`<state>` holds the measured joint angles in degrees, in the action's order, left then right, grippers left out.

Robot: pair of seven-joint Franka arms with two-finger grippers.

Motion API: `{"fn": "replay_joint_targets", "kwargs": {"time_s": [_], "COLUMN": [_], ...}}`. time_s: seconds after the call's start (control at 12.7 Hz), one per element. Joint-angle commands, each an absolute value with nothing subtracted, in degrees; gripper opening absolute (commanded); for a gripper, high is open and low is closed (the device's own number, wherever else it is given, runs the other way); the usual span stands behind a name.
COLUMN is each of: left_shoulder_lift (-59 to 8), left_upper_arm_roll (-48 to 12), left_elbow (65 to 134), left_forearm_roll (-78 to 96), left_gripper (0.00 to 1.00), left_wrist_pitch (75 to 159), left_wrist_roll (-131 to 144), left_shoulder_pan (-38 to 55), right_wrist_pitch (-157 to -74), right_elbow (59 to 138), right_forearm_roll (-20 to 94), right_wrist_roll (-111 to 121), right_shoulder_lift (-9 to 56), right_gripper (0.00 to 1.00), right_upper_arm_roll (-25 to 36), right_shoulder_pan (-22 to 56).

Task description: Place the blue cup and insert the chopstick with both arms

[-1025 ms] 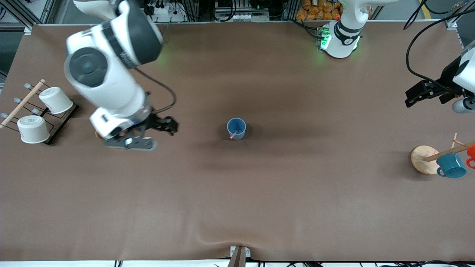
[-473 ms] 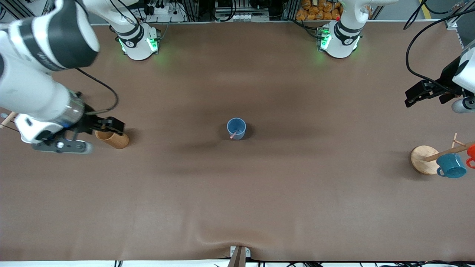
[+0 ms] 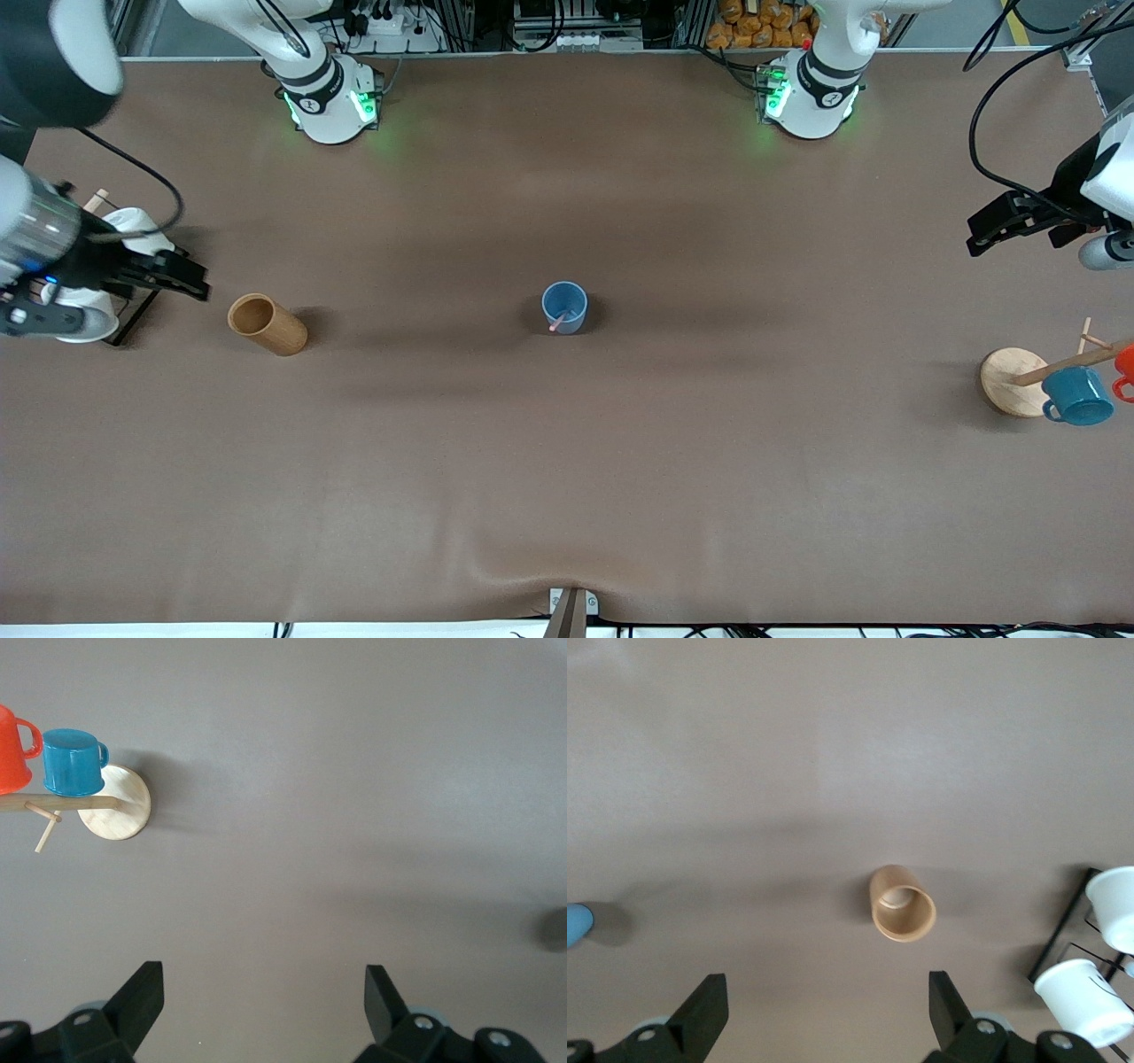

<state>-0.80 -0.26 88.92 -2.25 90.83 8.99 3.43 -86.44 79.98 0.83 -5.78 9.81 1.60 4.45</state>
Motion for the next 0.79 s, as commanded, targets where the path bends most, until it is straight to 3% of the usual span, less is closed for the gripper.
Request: {"fn": "replay_joint_targets", "kwargs": {"time_s": [0.0,0.71], "left_shoulder_lift": [0.18,0.53], "left_upper_arm_roll": [-0.26,-0.26], "left_elbow": [89.03,89.03], "left_forearm_roll": [-1.23,-1.23], "left_gripper": [1.00,1.00], "left_wrist_pitch": [90.53,90.53], "left_wrist_roll": [8.00,8.00], "left_shoulder_pan": [3.16,3.08], "right_wrist_pitch": [-84.56,-77.88], "right_elbow": [82.79,82.79], "right_forearm_roll": [0.62,2.72], "right_wrist_roll": [-4.66,-0.26], "right_shoulder_lift": [5.37,0.44], "right_gripper": [1.00,1.00], "right_upper_arm_roll": [2.20,5.71], "right_shoulder_pan": [3.17,-0.88]}}
